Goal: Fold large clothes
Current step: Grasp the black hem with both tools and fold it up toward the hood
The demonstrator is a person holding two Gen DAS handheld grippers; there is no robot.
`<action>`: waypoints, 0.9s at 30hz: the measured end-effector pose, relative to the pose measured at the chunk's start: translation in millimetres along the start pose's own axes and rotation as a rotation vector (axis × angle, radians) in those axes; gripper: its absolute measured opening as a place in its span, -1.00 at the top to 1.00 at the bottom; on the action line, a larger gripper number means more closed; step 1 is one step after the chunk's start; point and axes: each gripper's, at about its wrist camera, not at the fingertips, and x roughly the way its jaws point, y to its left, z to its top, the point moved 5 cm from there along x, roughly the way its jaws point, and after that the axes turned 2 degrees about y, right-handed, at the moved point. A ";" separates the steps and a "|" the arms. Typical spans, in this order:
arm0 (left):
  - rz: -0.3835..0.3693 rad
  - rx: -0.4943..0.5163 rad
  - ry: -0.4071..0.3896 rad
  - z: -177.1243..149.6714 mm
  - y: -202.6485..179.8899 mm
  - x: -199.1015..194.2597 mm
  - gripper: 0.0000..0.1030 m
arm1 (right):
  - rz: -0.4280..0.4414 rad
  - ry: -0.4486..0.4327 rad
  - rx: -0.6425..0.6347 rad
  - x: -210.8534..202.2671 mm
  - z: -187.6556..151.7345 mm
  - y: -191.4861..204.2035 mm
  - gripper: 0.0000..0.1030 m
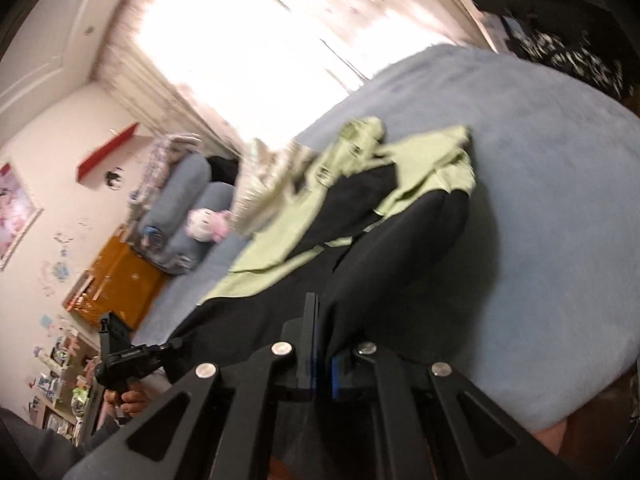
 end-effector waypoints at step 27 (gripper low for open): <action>-0.072 -0.274 -0.094 54.9 14.4 -58.1 0.95 | 0.064 -0.092 0.255 -37.1 47.5 -27.3 0.93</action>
